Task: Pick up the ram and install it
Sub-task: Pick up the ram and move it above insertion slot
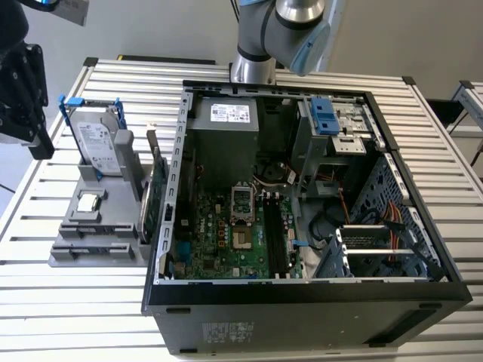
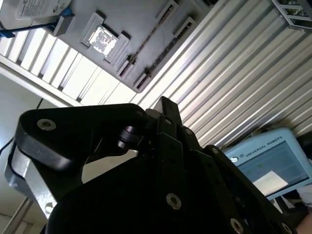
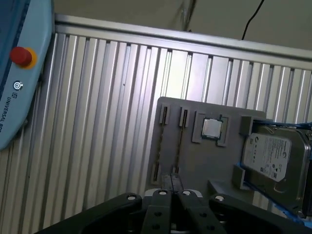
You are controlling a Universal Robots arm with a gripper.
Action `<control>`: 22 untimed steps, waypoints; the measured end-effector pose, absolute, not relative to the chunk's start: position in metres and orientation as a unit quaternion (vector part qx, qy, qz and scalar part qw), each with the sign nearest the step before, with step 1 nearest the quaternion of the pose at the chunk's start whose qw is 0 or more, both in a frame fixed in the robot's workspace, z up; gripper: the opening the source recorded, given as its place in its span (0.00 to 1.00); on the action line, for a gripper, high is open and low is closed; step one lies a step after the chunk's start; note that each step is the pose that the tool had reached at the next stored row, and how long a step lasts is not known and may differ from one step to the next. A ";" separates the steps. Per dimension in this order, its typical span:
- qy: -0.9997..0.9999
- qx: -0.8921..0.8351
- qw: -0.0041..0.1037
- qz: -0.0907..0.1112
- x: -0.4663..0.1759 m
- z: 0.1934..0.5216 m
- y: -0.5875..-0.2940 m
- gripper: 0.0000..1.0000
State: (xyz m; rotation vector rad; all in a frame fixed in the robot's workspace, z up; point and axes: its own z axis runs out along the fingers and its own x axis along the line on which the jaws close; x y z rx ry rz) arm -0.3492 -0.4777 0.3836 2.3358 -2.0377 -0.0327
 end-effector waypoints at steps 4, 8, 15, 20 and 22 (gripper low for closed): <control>-0.656 0.754 0.021 -0.011 -0.349 0.384 -0.478 0.00; -0.655 0.755 0.021 -0.011 -0.349 0.384 -0.478 0.00; -0.653 0.757 0.021 -0.010 -0.349 0.384 -0.478 1.00; -0.651 0.758 0.021 -0.010 -0.349 0.384 -0.478 1.00; -0.651 0.759 0.021 -0.010 -0.349 0.384 -0.478 1.00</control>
